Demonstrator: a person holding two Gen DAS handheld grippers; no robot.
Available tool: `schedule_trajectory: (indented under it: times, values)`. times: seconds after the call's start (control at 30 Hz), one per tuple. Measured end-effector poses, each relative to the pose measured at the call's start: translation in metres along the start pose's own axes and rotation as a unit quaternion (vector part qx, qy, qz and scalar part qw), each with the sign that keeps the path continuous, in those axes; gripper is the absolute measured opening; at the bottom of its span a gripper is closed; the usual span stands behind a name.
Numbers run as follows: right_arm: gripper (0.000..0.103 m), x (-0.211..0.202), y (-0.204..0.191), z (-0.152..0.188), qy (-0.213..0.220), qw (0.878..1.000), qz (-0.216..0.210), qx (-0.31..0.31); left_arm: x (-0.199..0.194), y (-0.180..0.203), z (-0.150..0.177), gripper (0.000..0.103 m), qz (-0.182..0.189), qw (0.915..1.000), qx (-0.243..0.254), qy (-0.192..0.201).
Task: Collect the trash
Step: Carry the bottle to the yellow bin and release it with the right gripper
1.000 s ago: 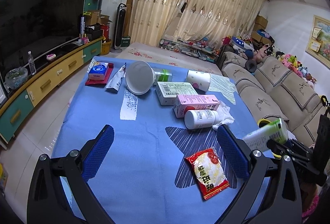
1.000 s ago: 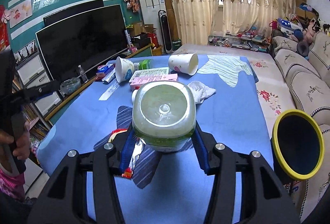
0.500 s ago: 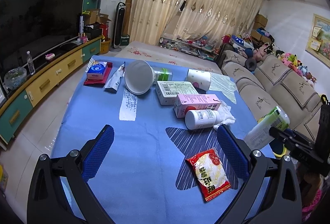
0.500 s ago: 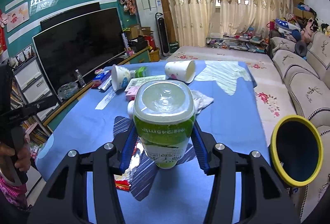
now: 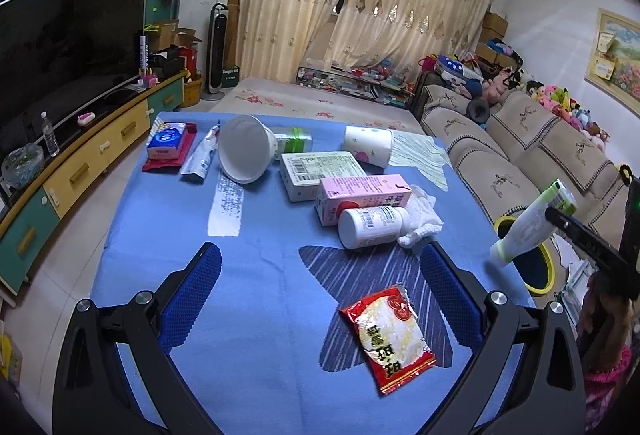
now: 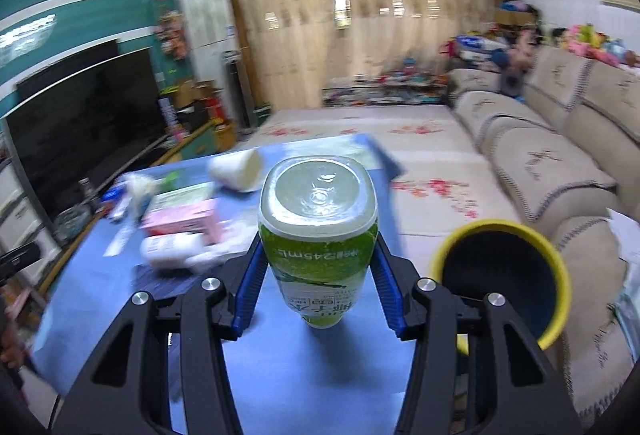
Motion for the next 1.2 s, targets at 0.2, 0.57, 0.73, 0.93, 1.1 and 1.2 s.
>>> schedule_trajectory:
  times: [0.2,0.57,0.73,0.93,1.1,1.2]
  values:
    - [0.049,0.011,0.063,0.005,0.005,0.994,0.107,0.010,0.011,0.018,0.009,0.098,0.010,0.9998,0.010,-0.014]
    - [0.049,0.072,0.154,0.063,-0.087,0.975,0.199,0.049,0.047,0.047,0.041,0.098,0.030,0.9965,0.025,-0.074]
    - [0.051,0.076,0.163,0.076,-0.100,0.972,0.203,0.061,0.061,0.059,0.056,0.098,0.038,0.9937,0.033,-0.100]
    - [0.057,0.060,0.159,0.069,-0.080,0.974,0.206,0.054,0.072,0.069,0.070,0.098,0.040,0.9898,0.043,-0.130]
    - [0.061,0.049,0.156,0.062,-0.067,0.976,0.200,0.055,0.083,0.071,0.083,0.098,0.028,0.9849,0.052,-0.163]
    - [0.061,0.046,0.150,0.060,-0.065,0.977,0.194,0.051,0.092,0.072,0.094,0.098,0.021,0.9809,0.054,-0.186]
Point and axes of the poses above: each gripper's, at about its wrist camera, not at the fingertips, and x roughly the way its jaws point, y to its right, z to its underside, the point moved 3 cm from there along x, roughly the way its jaws point, and after that the axes turned 13 degrees about y, right-handed, at the moved point
